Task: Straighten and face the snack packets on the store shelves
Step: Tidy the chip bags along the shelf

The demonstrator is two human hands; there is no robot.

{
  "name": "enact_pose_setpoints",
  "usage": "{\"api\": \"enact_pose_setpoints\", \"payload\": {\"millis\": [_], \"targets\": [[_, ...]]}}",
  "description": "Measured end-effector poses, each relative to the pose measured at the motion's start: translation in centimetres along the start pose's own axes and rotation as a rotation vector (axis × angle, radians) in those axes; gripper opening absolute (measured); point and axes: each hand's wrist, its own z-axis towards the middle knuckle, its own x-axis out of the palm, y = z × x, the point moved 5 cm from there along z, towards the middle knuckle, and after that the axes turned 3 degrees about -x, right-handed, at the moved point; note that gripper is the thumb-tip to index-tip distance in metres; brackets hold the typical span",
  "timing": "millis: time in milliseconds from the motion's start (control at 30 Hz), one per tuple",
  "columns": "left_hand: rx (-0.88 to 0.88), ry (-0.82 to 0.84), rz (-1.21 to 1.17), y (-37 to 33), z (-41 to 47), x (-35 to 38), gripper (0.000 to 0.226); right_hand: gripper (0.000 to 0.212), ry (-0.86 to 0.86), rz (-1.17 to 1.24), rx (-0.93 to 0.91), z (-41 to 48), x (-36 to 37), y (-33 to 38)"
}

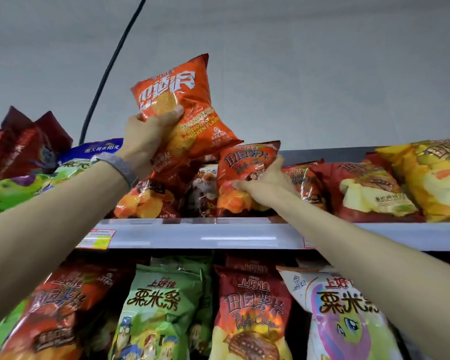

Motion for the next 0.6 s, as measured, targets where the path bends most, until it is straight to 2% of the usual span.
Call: {"api": "enact_pose_setpoints", "payload": {"millis": [100, 167, 267, 433, 467, 500, 567, 600], "targets": [[0.02, -0.01, -0.009, -0.2, -0.2, -0.1, 0.122, 0.15, 0.17, -0.105, 0.044, 0.4, 2.5, 0.5], [0.028, -0.005, 0.024, -0.3, -0.7, 0.2, 0.129, 0.151, 0.27, -0.088, 0.066, 0.6, 3.3, 0.9], [0.048, 0.002, 0.067, -0.2, -1.3, 1.1, 0.118, 0.151, 0.377, -0.026, 0.065, 0.4, 3.6, 0.9], [-0.001, 0.059, 0.078, 0.1, -1.8, 3.8, 0.12, 0.149, 0.422, 0.072, 0.046, -0.1, 1.3, -0.4], [-0.009, 0.067, 0.08, 0.1, -2.1, 4.6, 0.117, 0.139, 0.408, 0.048, 0.043, -0.4, 0.3, -0.9], [-0.009, 0.079, 0.065, 0.2, -2.2, 5.5, 0.115, 0.121, 0.391, 0.022, 0.037, -0.5, -0.8, -1.5], [-0.005, 0.107, 0.033, 0.5, -2.4, 7.5, 0.116, 0.074, 0.313, -0.014, 0.028, -0.8, -3.7, -2.5], [-0.009, 0.118, 0.043, 0.6, -2.6, 8.4, 0.119, 0.067, 0.27, -0.01, 0.033, -0.9, -5.2, -3.1]]}}
